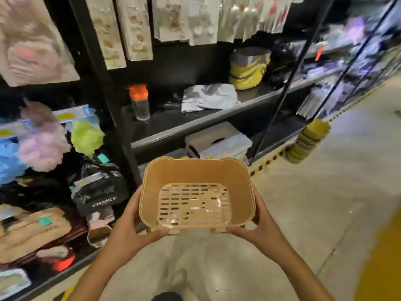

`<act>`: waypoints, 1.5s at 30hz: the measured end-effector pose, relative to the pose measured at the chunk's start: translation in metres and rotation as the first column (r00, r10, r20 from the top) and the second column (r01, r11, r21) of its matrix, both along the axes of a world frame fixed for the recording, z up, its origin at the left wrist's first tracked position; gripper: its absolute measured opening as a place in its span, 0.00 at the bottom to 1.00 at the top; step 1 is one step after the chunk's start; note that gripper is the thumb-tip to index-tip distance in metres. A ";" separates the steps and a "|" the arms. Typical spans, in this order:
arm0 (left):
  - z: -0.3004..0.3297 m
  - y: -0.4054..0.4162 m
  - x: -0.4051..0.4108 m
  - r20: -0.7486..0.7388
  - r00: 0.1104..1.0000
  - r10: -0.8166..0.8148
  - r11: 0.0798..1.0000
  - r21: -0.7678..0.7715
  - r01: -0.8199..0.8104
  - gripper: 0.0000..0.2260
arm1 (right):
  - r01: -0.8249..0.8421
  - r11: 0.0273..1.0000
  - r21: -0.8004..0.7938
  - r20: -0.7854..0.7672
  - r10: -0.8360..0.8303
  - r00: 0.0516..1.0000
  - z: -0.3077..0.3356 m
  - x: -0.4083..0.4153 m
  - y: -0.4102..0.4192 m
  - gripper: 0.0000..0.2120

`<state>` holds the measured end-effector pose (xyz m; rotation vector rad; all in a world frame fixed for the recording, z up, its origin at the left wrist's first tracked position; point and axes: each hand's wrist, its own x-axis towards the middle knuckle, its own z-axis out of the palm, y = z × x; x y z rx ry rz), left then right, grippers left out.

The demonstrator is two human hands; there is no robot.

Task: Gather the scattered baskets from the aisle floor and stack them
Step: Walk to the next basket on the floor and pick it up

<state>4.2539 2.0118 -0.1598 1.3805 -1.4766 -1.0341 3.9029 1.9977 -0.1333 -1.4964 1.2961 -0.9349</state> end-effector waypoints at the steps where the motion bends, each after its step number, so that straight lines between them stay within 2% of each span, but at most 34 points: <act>1: 0.001 -0.022 -0.008 0.000 0.999 -0.038 0.999 -0.007 0.038 0.53 | 0.036 0.999 0.000 -0.004 -0.036 0.999 -0.001 -0.008 -0.011 0.58; 10: 0.016 -0.207 -0.081 -0.017 0.935 -0.355 0.935 -0.029 0.354 0.53 | 0.330 0.944 -0.001 -0.004 -0.330 0.944 -0.002 -0.065 -0.097 0.58; 20: 0.002 -0.350 -0.246 -0.006 0.764 -0.645 0.764 0.011 0.645 0.51 | 0.589 0.805 0.074 0.050 -0.593 0.804 -0.036 -0.187 -0.141 0.62; 26: -0.003 -0.426 -0.379 0.049 0.731 -0.681 0.732 0.009 0.681 0.53 | 0.654 0.753 0.072 0.081 -0.658 0.748 -0.046 -0.305 -0.199 0.63; 38: 0.007 -0.549 -0.609 0.033 0.803 -0.596 0.803 0.059 0.593 0.56 | 0.617 0.783 0.078 0.024 -0.621 0.784 -0.033 -0.541 -0.341 0.63; 45: -0.030 -0.671 -0.733 -0.039 0.723 -0.690 0.714 0.123 0.689 0.56 | 0.667 0.733 0.133 0.014 -0.675 0.738 -0.050 -0.654 -0.434 0.64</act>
